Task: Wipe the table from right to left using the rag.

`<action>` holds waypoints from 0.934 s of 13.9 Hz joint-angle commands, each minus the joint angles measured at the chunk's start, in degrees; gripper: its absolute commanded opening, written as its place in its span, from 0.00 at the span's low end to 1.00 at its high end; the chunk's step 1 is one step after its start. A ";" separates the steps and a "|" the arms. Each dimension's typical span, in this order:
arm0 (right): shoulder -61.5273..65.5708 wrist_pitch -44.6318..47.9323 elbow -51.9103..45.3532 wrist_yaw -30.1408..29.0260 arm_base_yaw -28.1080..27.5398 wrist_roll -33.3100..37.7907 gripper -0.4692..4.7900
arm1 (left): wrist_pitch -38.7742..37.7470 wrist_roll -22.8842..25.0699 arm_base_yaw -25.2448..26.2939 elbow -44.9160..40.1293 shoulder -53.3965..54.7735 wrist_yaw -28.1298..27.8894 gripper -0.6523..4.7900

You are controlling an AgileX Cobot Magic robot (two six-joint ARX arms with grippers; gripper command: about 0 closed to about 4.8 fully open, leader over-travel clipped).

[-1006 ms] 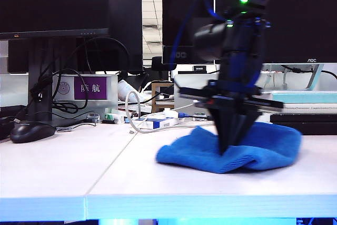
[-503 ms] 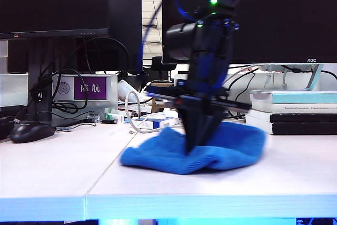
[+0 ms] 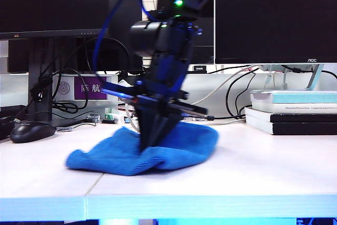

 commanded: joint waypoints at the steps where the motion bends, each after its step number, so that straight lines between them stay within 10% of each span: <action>1: 3.58 -0.72 2.69 -1.60 1.97 0.17 0.09 | 0.50 0.20 -0.02 0.22 -0.20 0.22 0.11; 13: 11.13 0.57 14.14 -2.93 7.85 0.17 0.09 | 0.00 0.17 -0.02 0.22 -0.20 0.20 0.11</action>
